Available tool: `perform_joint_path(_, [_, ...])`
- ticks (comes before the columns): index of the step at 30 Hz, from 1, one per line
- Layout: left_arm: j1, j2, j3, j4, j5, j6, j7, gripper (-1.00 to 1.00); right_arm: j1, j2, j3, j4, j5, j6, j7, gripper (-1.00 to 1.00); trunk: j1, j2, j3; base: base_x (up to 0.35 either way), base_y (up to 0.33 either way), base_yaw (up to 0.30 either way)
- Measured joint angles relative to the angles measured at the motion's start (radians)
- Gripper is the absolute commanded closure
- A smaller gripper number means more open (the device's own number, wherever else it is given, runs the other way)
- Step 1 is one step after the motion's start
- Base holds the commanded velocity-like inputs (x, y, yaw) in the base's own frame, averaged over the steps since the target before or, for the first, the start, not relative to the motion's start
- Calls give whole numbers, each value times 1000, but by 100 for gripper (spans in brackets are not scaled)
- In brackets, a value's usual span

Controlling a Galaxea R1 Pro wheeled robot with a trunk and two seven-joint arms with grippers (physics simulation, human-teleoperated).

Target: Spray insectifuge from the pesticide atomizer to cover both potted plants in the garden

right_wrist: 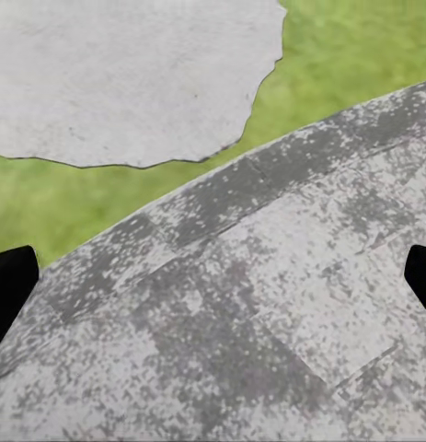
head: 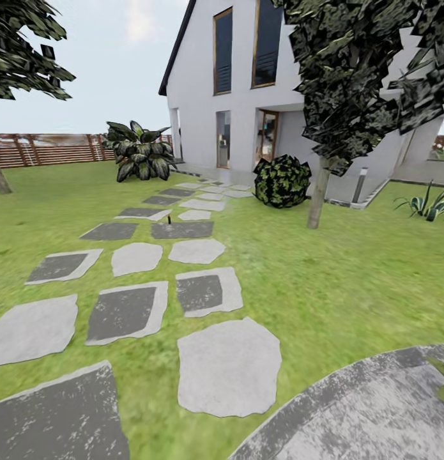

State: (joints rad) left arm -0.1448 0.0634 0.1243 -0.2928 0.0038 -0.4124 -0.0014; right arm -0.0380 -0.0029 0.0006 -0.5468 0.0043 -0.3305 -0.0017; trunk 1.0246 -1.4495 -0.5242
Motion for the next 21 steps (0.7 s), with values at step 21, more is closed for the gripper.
perform_joint_path(21, [0, -7, 0, 0, -5, 0, 2, -100, 0, 0, -6, 0, 1, 1, -50, -100, 1, 0, 9, 37, 15, 266])
